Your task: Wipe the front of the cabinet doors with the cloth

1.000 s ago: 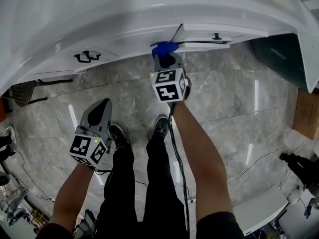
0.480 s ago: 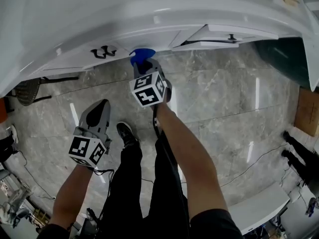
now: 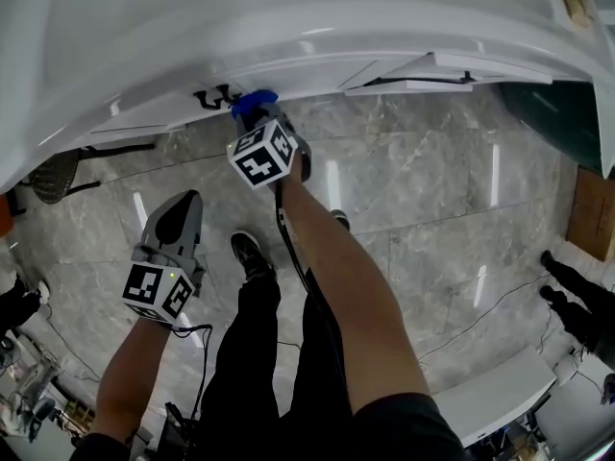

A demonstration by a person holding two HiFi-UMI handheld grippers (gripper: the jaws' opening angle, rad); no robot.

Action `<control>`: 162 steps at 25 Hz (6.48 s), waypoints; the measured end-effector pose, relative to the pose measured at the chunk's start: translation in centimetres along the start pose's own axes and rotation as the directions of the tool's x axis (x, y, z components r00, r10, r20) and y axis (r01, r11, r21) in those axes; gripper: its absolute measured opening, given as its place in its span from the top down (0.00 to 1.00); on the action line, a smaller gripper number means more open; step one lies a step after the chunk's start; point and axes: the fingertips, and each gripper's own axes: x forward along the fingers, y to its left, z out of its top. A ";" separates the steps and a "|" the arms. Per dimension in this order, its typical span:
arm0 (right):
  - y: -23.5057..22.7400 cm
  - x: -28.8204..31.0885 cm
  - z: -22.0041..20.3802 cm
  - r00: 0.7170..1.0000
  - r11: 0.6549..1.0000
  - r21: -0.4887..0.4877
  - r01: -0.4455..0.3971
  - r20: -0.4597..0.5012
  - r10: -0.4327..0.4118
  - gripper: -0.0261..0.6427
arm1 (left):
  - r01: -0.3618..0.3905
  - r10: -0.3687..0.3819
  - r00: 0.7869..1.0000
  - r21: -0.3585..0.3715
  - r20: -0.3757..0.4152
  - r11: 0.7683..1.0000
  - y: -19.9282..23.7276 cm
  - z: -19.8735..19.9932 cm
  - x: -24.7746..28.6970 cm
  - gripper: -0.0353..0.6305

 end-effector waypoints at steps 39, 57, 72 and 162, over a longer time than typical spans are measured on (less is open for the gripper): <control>-5.7 -2.0 -5.8 0.998 1.000 -0.009 0.027 -0.053 -0.027 0.87 | 0.045 -0.046 0.999 -0.073 -0.015 0.996 -7.1 -0.3 5.9 0.95; -7.8 2.2 -7.4 0.992 0.997 -0.019 0.073 -0.102 -0.074 0.87 | 0.010 -0.014 0.999 -0.090 -0.046 0.996 -3.2 -3.3 4.5 0.95; -18.2 -3.8 -12.4 0.976 0.983 -0.036 0.180 -0.119 -0.183 0.87 | 0.059 -0.063 0.997 -0.090 -0.050 0.994 -10.1 -2.4 9.4 0.95; 22.8 -6.9 16.7 0.955 0.987 0.036 -0.156 0.262 0.142 0.87 | -0.301 0.315 0.945 -0.151 0.081 0.941 14.9 0.4 -14.8 0.95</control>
